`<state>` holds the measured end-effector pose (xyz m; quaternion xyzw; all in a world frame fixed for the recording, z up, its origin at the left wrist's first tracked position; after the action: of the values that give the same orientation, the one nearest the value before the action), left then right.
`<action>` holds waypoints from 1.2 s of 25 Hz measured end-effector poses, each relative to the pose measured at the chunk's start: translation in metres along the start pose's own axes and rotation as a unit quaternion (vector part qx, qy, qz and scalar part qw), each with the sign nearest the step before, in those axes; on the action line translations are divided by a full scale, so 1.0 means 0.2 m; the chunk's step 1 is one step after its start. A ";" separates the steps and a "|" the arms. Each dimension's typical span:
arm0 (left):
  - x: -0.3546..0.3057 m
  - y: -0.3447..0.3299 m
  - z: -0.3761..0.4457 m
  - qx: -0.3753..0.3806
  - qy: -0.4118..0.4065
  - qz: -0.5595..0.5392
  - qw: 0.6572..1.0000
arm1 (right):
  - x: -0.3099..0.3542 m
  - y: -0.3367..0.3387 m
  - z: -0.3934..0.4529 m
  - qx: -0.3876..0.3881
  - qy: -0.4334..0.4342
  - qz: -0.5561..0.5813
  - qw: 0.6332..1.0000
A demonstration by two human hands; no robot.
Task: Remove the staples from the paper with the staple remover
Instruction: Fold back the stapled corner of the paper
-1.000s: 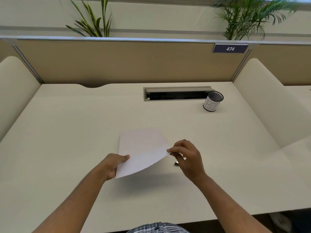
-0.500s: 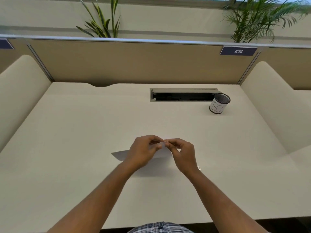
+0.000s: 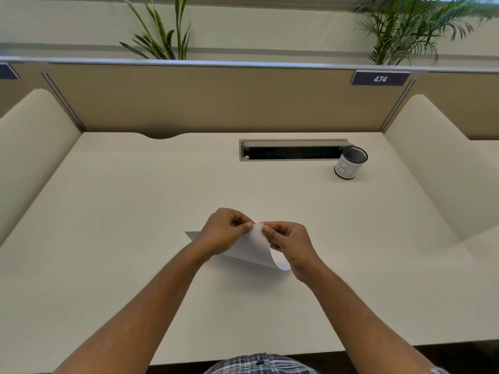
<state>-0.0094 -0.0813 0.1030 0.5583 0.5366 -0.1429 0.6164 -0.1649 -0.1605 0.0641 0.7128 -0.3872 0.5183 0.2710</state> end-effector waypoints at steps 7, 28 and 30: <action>-0.01 -0.02 -0.01 -0.018 0.000 0.021 1.000 | -0.02 -0.01 -0.01 0.006 0.002 -0.055 0.998; 0.02 -0.03 0.00 0.041 0.131 -0.044 0.990 | -0.09 -0.09 0.02 0.066 -0.120 0.028 0.990; 0.02 -0.02 0.00 0.047 0.168 -0.047 0.984 | -0.11 -0.08 0.03 0.057 -0.159 0.056 0.984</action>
<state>-0.0118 -0.0807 0.0970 0.5768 0.6509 -0.1008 0.4832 -0.1526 -0.1503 0.0414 0.7779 -0.4344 0.4334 0.1357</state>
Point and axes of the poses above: each hand's wrist, its own z-axis towards the middle knuckle, its own y-axis out of the back of the hand, x = y × z, the point moved 9 cm from there along z, towards the middle knuckle, and after that the axes turned 5 degrees about -x, right-handed, at the moved point
